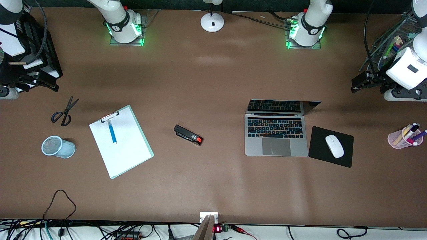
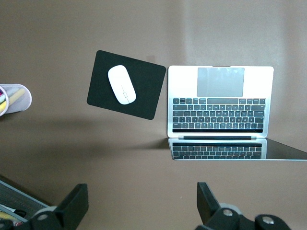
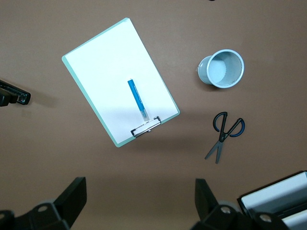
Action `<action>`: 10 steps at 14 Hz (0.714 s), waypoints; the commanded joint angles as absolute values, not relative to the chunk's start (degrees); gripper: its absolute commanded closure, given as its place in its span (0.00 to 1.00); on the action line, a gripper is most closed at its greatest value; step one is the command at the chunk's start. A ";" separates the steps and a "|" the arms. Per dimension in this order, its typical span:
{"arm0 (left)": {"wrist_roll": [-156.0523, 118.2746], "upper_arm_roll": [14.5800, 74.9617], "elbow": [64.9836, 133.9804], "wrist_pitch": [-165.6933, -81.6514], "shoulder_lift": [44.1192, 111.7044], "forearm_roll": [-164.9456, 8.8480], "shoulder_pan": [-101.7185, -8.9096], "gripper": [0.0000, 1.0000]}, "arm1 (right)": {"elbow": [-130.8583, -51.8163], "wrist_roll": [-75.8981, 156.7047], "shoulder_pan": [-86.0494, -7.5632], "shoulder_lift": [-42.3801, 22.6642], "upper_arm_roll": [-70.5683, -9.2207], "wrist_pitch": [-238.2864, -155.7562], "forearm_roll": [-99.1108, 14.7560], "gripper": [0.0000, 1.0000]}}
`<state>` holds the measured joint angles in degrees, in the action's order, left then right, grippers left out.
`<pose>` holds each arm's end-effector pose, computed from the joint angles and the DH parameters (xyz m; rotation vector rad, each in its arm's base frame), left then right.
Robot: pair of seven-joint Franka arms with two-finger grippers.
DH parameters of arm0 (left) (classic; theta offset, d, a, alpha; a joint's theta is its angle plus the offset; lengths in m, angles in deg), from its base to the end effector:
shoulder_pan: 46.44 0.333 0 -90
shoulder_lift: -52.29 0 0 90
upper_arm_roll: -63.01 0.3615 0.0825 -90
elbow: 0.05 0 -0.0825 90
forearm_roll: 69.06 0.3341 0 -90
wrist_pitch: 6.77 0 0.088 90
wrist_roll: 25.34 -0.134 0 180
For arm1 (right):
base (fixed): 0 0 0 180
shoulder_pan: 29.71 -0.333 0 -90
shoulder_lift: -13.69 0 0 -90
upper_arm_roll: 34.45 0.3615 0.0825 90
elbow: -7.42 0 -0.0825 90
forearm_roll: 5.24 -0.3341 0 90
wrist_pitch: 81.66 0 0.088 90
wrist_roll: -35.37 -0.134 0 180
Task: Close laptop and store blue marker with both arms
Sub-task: 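Raise both arms from rest toward the clipboard and the laptop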
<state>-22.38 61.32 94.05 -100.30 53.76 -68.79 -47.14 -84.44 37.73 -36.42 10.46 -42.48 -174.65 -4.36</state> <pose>0.5150 -0.0207 0.6049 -3.1355 -0.0150 0.0555 0.5256 -0.0118 0.6050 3.1189 0.0301 -0.0574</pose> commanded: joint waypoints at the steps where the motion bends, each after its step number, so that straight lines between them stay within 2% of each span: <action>1: -22.62 61.16 91.79 -98.97 55.37 -67.83 -47.49 0.00 | -84.86 37.92 -37.53 9.74 -42.18 -174.91 -3.58 0.00; 4: -23.05 61.16 89.61 -99.06 57.11 -67.91 -47.23 0.00 | -84.60 37.83 -37.35 6.41 -42.18 -175.00 -4.36 0.00; 6: -22.97 61.16 88.54 -98.97 58.79 -67.83 -47.32 0.00 | -84.51 37.75 -39.97 3.78 -42.18 -176.31 -3.58 0.00; 7: -22.88 61.16 88.45 -98.71 59.14 -67.39 -47.75 0.13 | -84.51 37.83 -40.86 2.11 -42.18 -178.67 -3.49 0.00; 10: -22.97 61.16 86.36 -93.81 60.28 -67.30 -47.85 0.79 | -84.51 37.92 -41.05 -2.55 -42.18 -184.40 -3.83 0.00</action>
